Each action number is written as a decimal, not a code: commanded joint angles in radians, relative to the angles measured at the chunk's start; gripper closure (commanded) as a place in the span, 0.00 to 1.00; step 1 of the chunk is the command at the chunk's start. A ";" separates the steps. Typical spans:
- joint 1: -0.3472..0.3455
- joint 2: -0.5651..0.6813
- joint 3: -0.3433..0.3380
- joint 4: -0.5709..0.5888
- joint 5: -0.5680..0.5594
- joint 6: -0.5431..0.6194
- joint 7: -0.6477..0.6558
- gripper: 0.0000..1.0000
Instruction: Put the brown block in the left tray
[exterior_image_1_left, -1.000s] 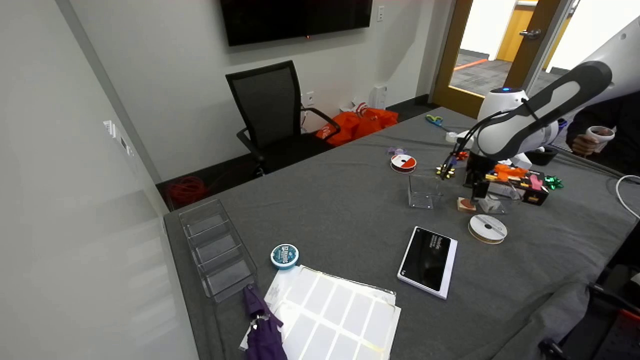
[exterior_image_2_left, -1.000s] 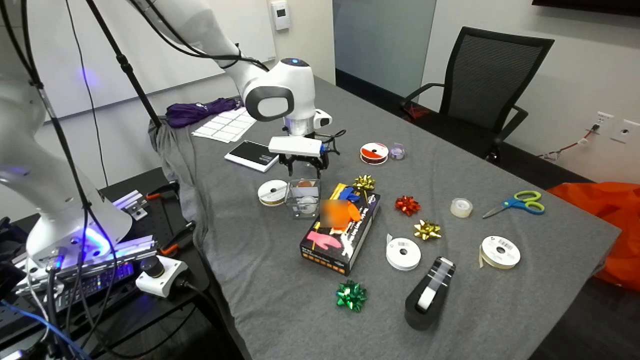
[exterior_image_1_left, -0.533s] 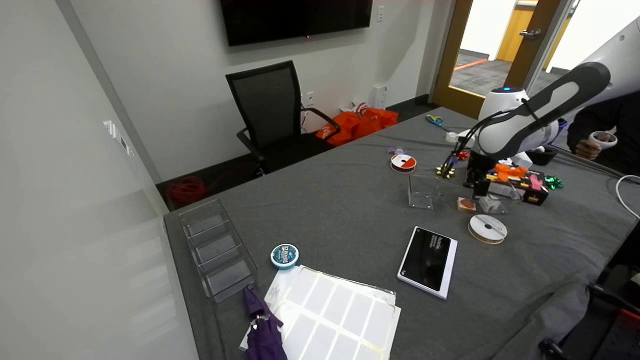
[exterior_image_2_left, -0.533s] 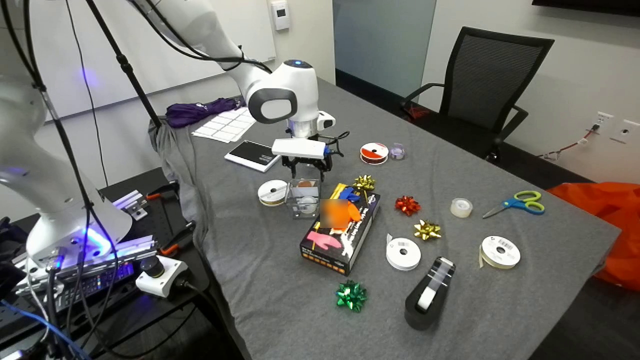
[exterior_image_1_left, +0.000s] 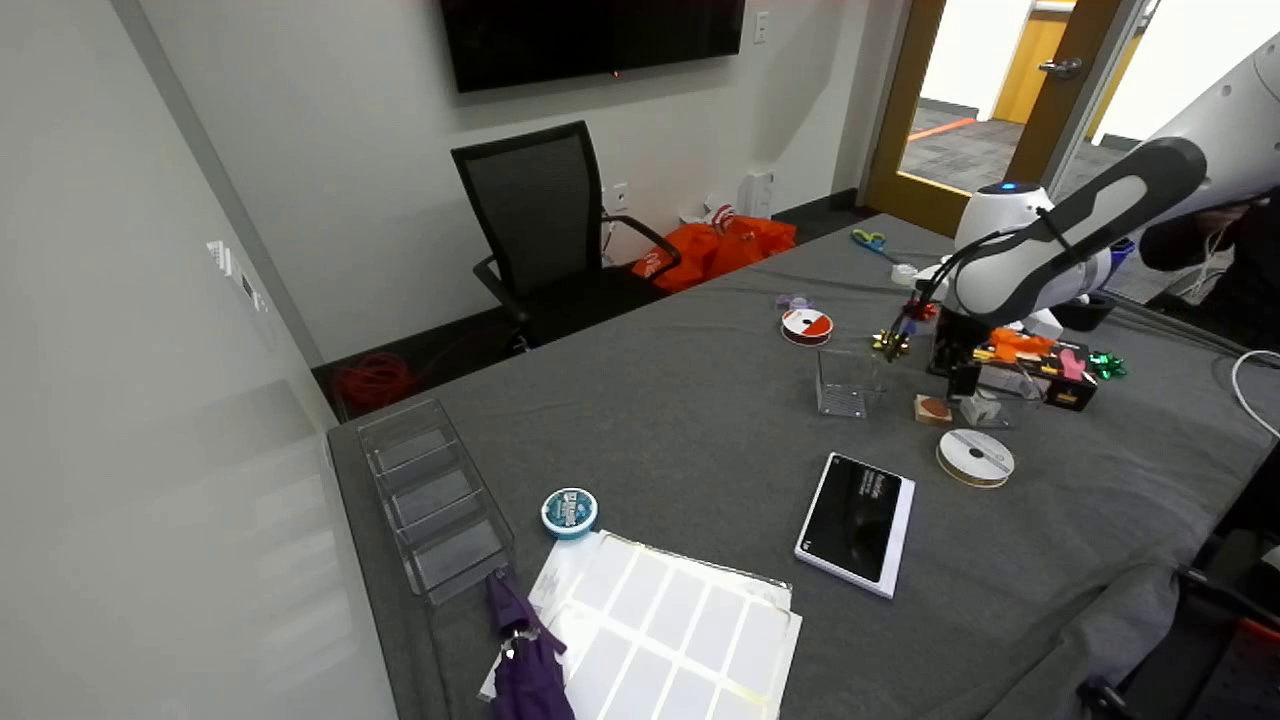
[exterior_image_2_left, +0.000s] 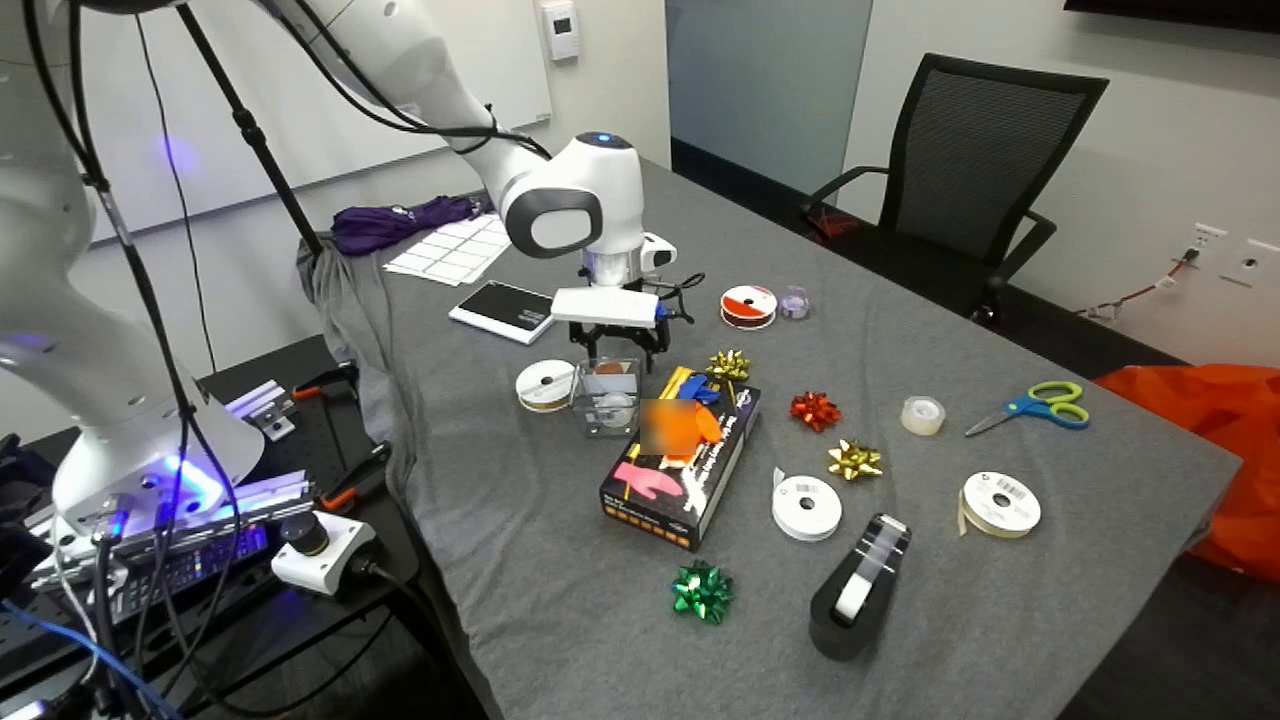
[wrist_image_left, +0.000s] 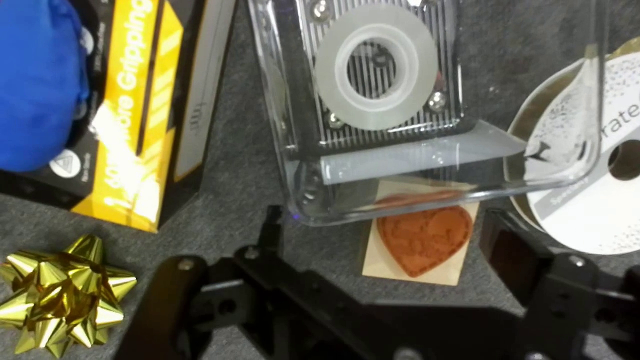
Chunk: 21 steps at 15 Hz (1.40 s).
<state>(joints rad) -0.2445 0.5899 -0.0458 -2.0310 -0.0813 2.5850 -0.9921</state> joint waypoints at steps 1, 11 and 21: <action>-0.013 0.000 0.013 0.002 -0.014 -0.003 0.010 0.00; -0.063 0.022 0.067 -0.017 0.030 -0.001 -0.040 0.00; -0.124 0.067 0.144 -0.005 0.149 0.067 -0.054 0.62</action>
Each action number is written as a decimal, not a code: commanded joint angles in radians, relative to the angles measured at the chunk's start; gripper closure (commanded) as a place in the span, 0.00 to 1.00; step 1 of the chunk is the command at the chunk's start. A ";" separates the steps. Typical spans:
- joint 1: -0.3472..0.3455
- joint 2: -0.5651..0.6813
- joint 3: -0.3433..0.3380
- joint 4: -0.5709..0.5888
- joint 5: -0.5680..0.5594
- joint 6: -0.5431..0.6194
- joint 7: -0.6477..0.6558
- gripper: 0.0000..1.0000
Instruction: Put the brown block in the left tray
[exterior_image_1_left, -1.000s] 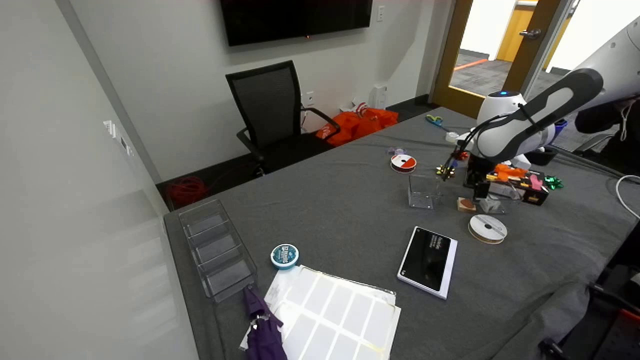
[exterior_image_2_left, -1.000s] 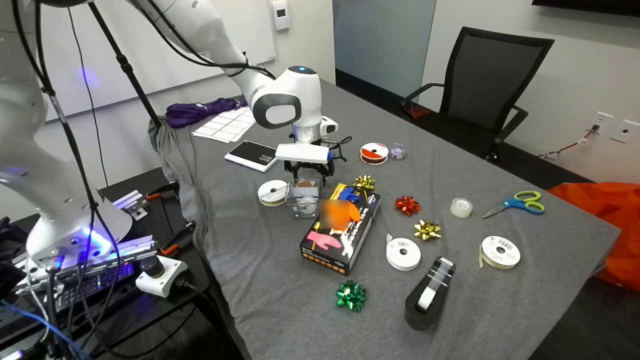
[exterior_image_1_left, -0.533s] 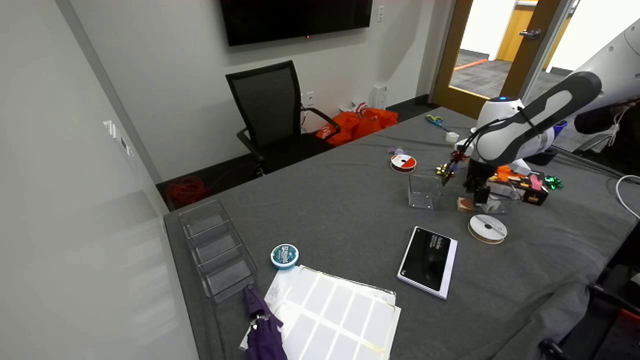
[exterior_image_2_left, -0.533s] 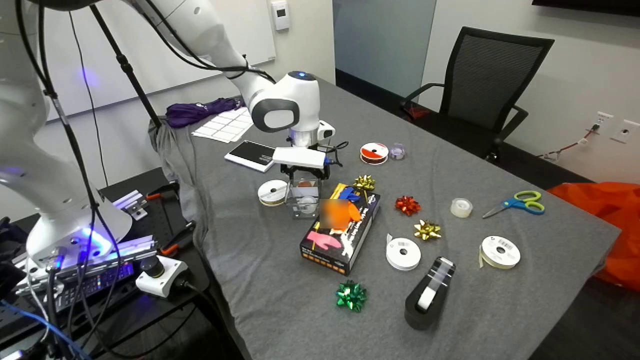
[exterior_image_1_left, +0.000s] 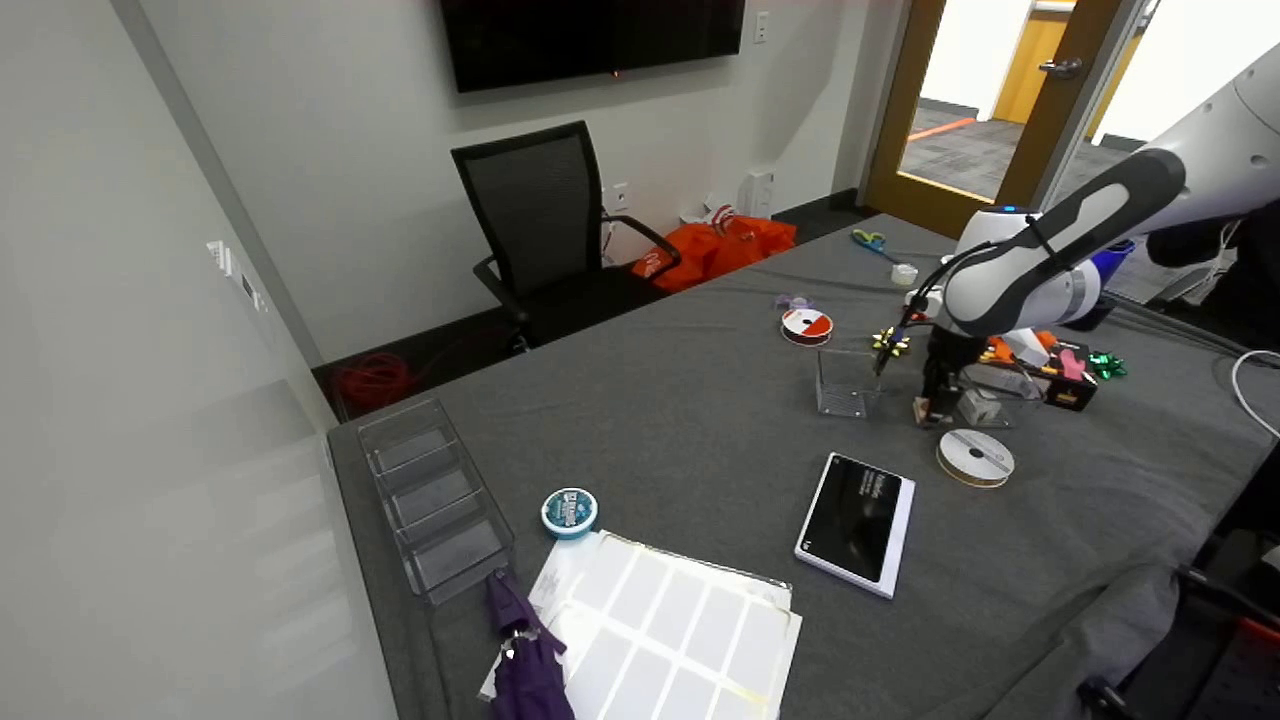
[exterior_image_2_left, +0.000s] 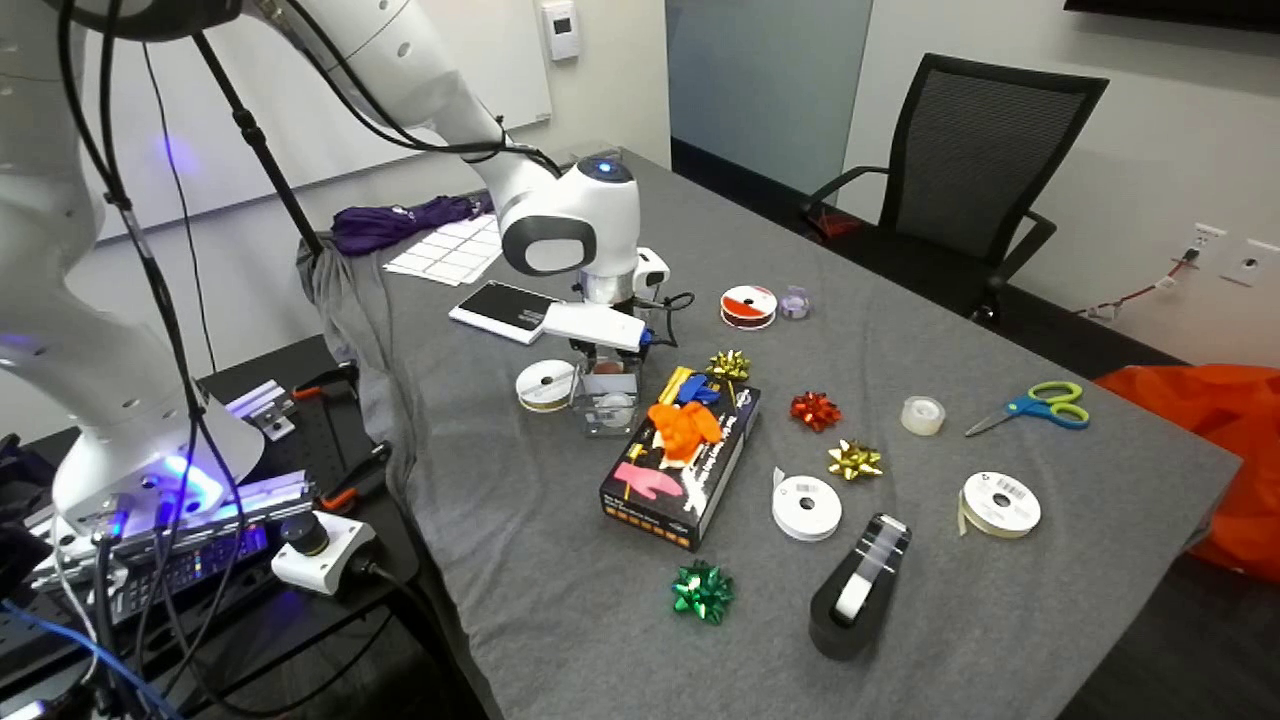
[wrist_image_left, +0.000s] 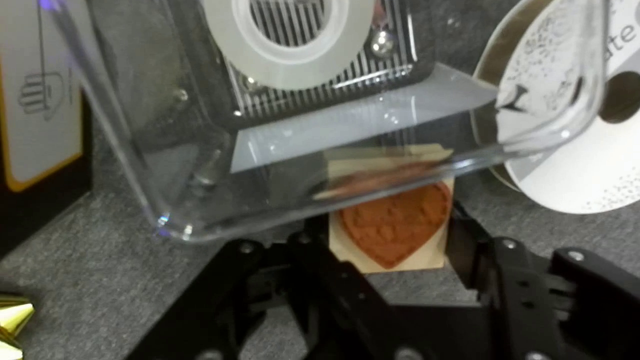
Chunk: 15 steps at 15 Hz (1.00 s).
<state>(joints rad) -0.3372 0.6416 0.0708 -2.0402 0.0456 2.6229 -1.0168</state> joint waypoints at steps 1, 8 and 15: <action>-0.033 0.014 0.027 0.004 0.022 0.030 -0.030 0.68; -0.031 -0.020 0.027 -0.014 0.018 -0.010 -0.026 0.68; -0.002 -0.115 0.049 -0.041 0.040 -0.110 0.003 0.68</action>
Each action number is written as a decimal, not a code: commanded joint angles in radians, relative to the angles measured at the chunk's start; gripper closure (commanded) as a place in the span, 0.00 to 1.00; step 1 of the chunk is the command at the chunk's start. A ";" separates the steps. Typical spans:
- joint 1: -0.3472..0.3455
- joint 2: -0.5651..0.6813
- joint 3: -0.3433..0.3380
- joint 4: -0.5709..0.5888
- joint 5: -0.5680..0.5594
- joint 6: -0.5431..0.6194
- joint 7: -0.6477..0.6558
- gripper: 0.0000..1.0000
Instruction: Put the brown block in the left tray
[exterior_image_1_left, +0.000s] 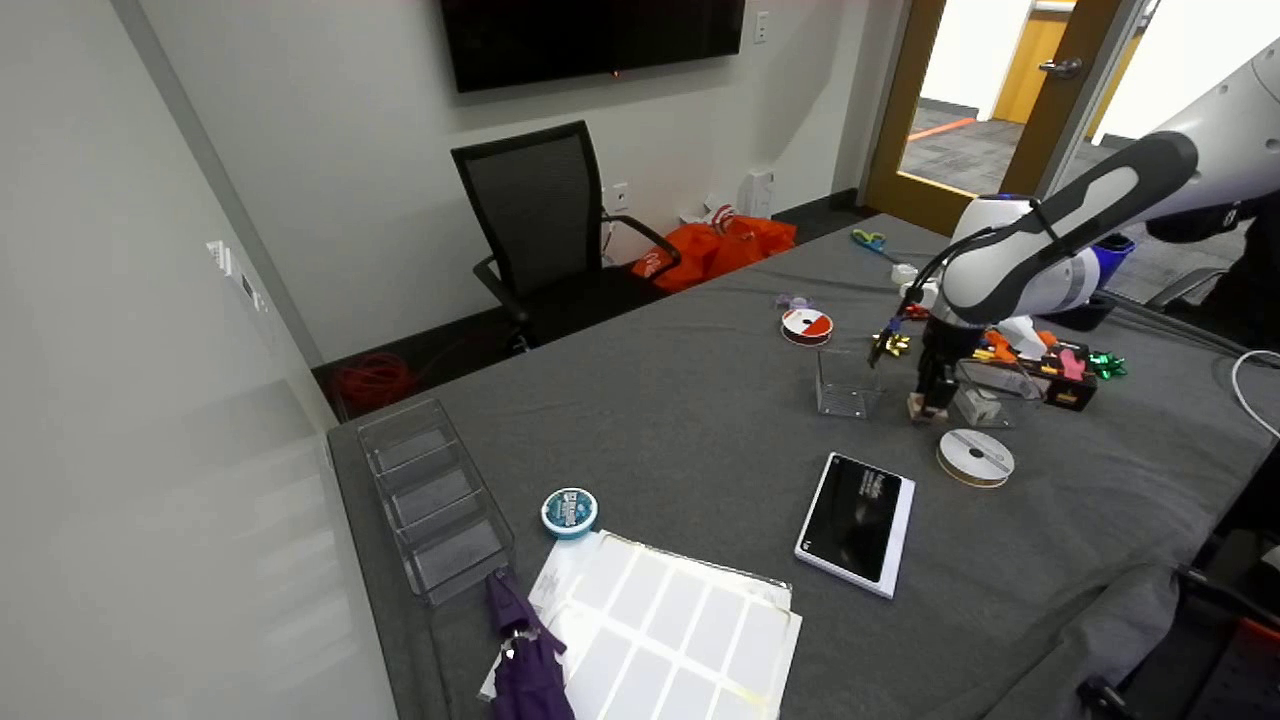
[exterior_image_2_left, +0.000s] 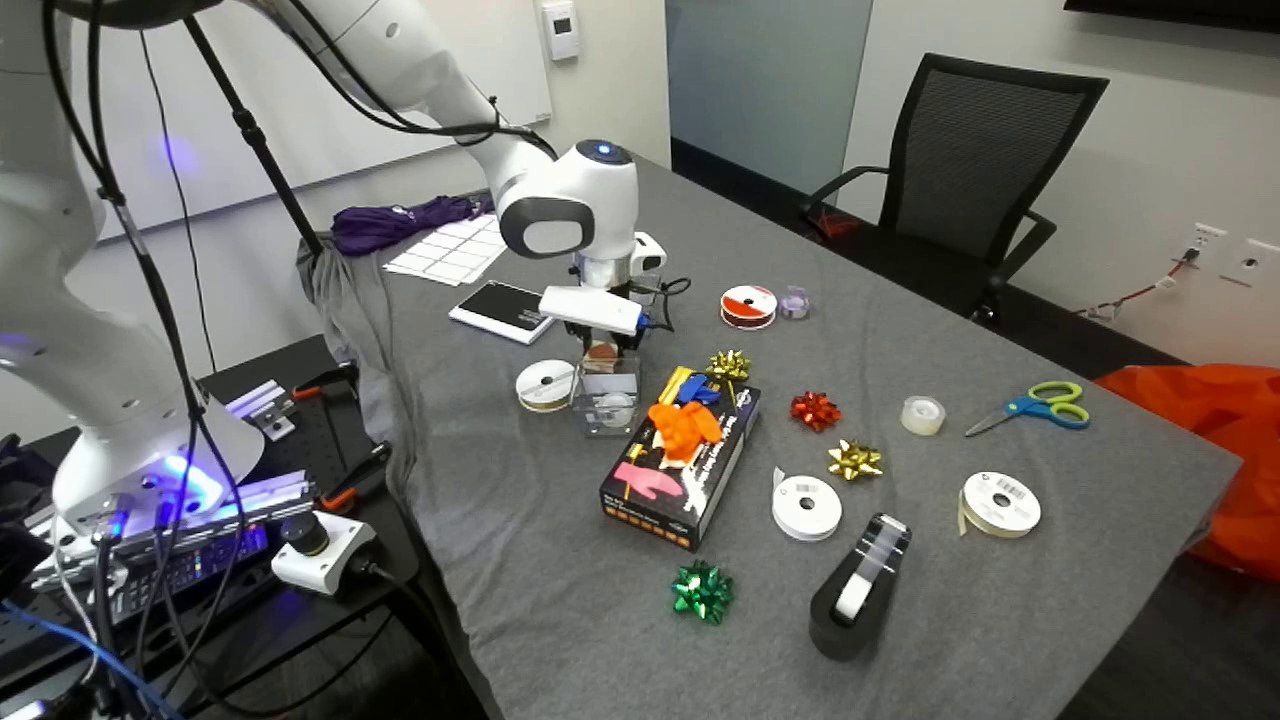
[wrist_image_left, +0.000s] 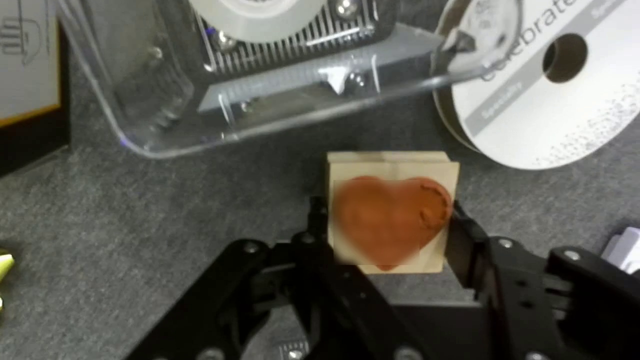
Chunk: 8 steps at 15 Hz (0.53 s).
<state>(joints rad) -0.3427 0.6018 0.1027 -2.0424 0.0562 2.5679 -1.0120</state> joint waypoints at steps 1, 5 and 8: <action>0.006 -0.091 0.024 -0.042 0.043 -0.065 -0.003 0.68; 0.046 -0.156 0.024 -0.071 0.074 -0.081 0.024 0.68; 0.069 -0.197 0.031 -0.092 0.114 -0.076 0.046 0.68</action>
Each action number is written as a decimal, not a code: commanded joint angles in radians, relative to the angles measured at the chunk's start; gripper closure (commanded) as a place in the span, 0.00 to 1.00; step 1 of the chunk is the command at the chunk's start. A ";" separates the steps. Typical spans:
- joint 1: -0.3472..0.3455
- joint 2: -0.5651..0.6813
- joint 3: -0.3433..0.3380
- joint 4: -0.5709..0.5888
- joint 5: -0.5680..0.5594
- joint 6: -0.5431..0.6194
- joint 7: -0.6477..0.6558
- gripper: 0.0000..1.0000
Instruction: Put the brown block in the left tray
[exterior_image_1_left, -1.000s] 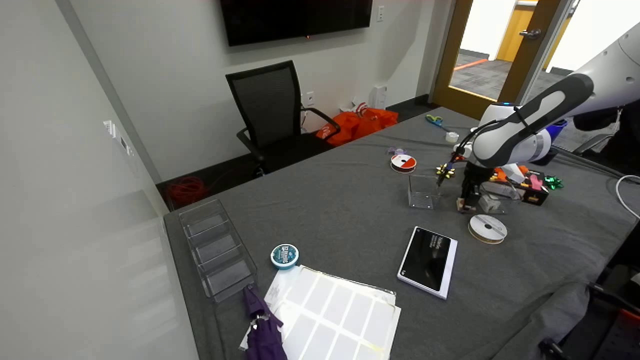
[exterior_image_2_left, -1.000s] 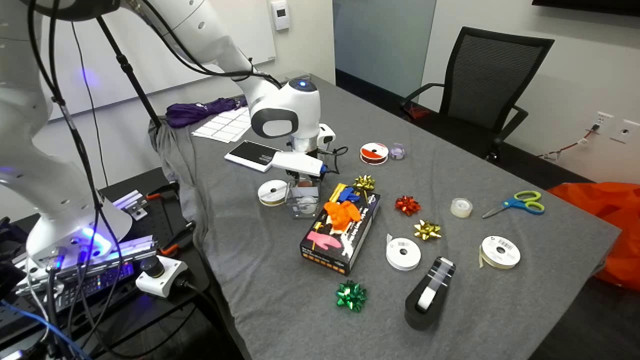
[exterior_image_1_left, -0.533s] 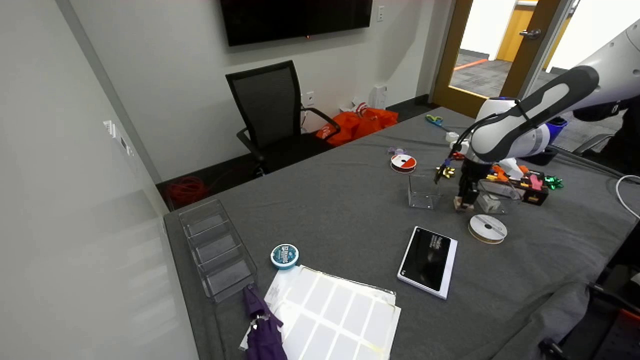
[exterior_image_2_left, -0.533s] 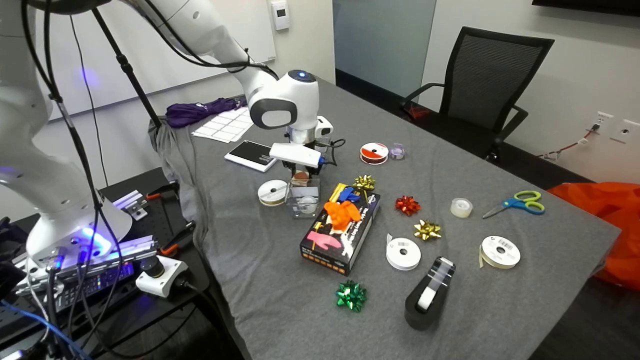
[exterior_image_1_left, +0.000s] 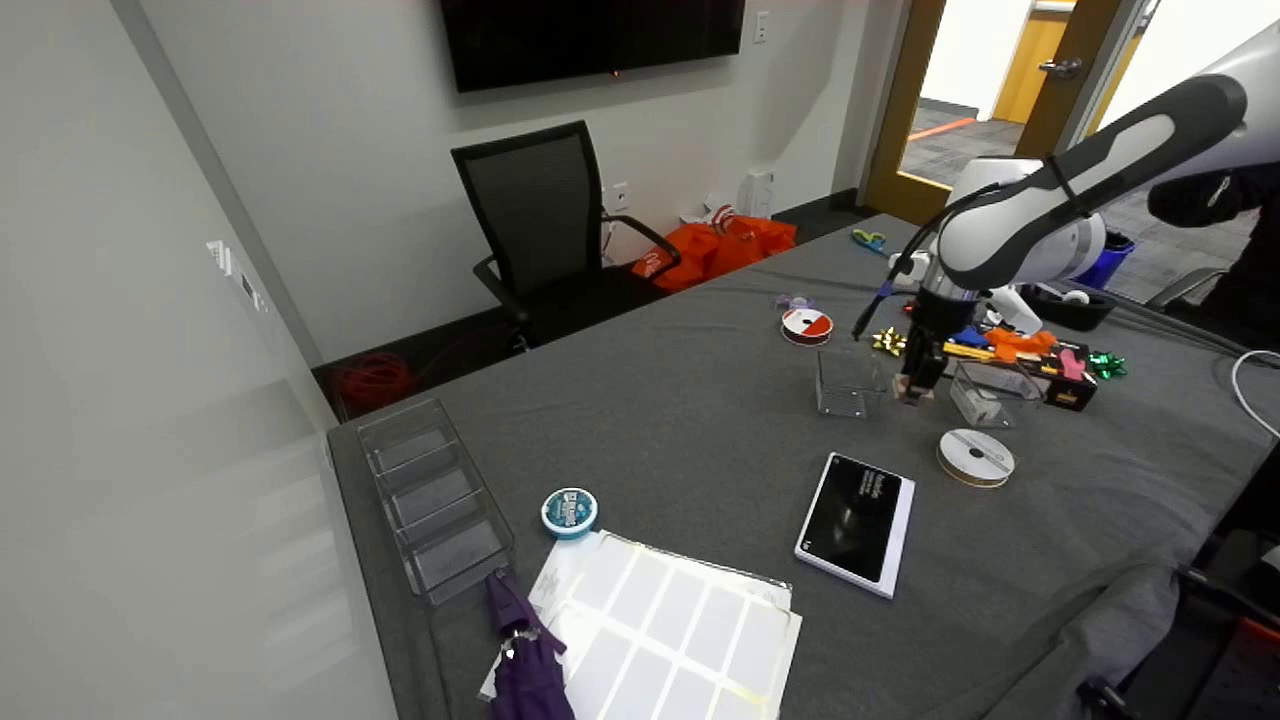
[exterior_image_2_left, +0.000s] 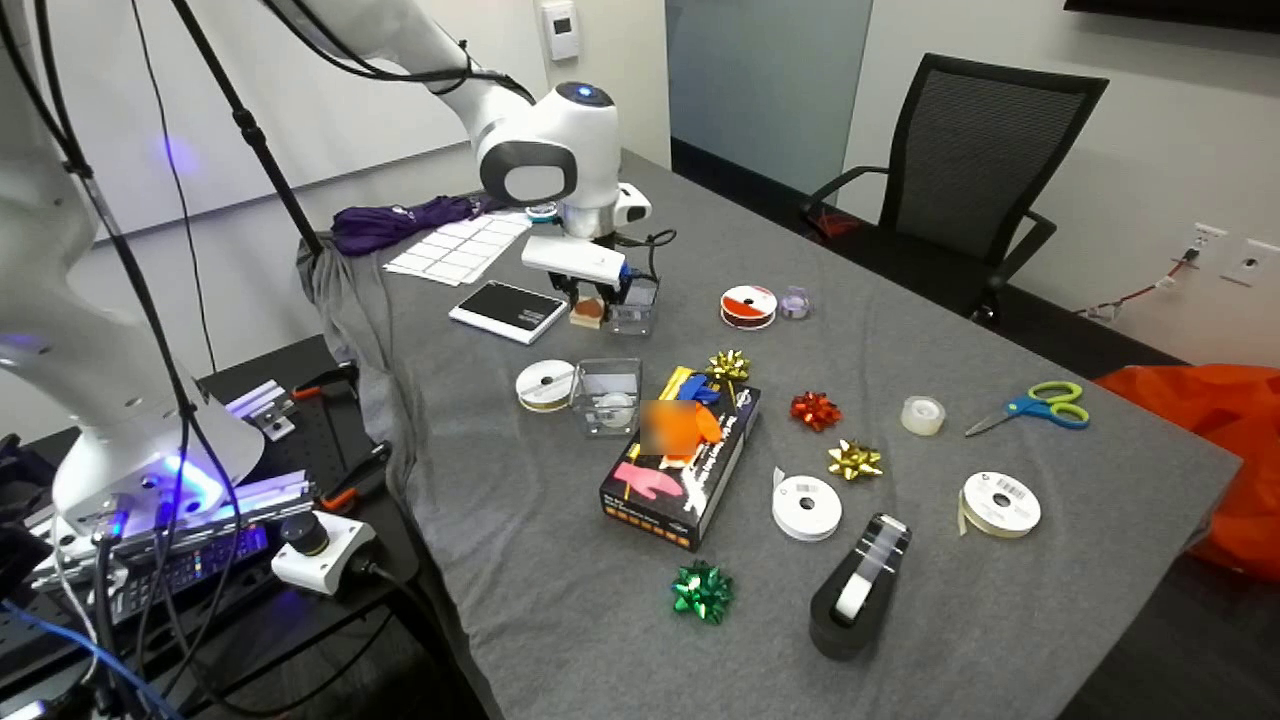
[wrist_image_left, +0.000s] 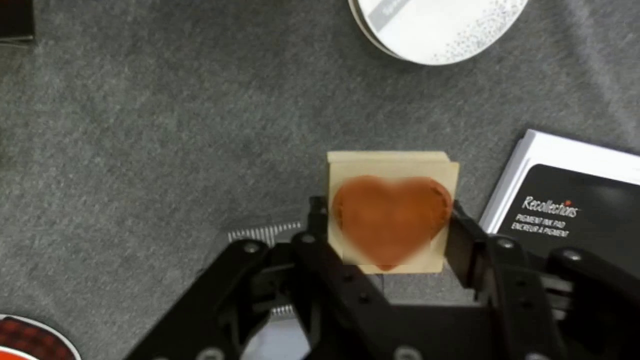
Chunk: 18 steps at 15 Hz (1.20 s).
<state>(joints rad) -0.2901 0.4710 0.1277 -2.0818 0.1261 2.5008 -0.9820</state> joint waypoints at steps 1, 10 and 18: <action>0.030 -0.075 0.005 -0.047 0.057 -0.016 0.038 0.68; 0.102 -0.064 0.006 0.054 0.135 0.014 0.213 0.68; 0.091 0.048 -0.028 0.137 0.089 0.115 0.262 0.68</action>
<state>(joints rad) -0.1951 0.4500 0.1050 -1.9874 0.2311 2.5609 -0.7312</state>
